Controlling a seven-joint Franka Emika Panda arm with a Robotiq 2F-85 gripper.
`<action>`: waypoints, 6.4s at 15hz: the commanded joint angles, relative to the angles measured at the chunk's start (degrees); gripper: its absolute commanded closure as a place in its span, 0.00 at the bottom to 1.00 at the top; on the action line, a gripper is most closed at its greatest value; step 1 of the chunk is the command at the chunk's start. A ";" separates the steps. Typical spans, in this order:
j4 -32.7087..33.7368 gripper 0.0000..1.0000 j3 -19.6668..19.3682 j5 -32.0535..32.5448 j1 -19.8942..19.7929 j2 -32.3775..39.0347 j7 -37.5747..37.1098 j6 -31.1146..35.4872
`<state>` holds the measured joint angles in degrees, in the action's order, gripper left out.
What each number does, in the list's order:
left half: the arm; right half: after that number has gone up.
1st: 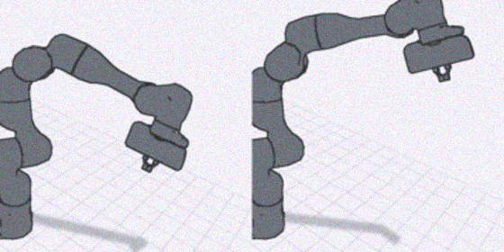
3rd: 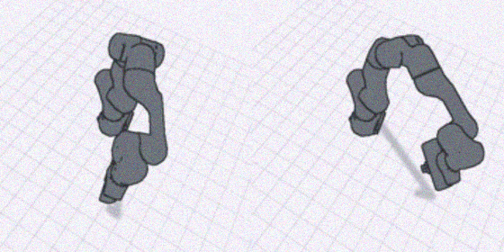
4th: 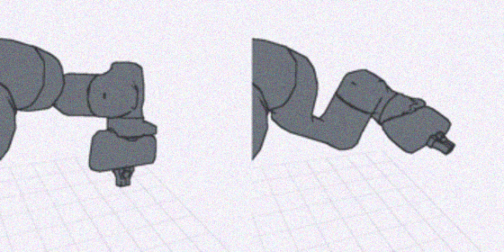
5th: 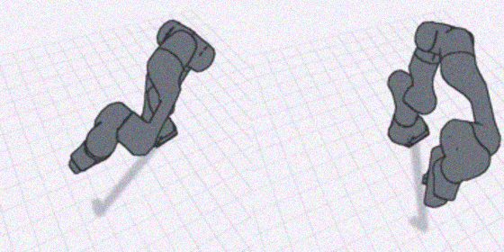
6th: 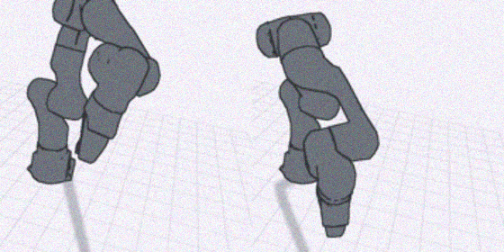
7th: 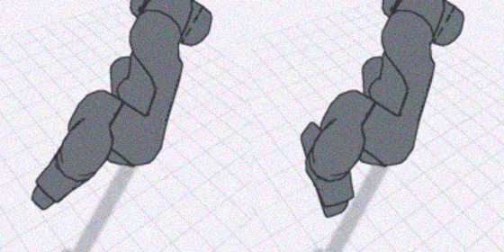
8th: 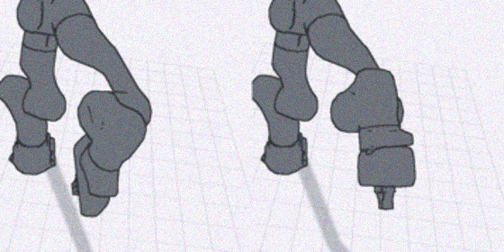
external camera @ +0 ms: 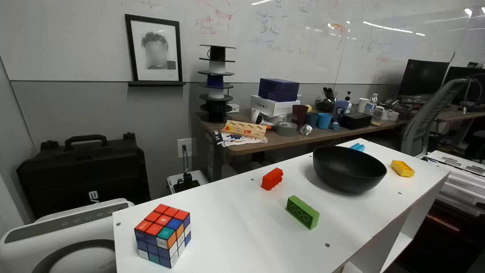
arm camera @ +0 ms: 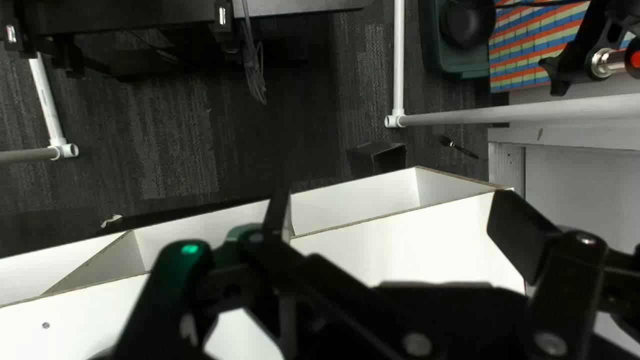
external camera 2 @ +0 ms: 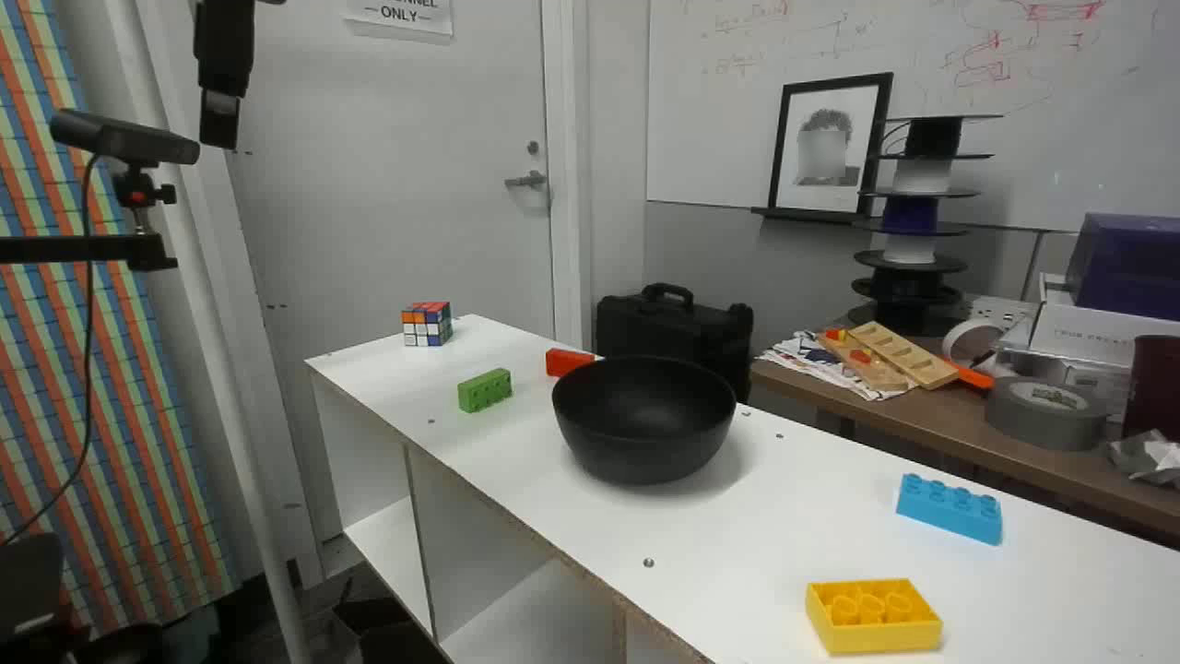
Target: Pick up the orange, blue, green and yellow objects from the table and put them in the bowl
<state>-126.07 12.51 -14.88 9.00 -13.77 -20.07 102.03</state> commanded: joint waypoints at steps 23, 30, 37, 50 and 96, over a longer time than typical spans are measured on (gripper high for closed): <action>6.01 0.00 0.01 6.85 -1.08 6.62 -0.80 3.62; 9.96 0.00 -1.15 20.21 0.17 22.38 -1.03 18.07; 8.88 0.00 -4.31 23.29 2.48 32.13 -1.05 29.71; 15.72 0.42 -8.64 22.46 5.91 44.30 0.01 41.17; 19.81 0.00 -11.34 14.12 5.85 36.19 -27.52 42.06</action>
<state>-109.82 1.17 1.74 14.97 18.62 -41.84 142.72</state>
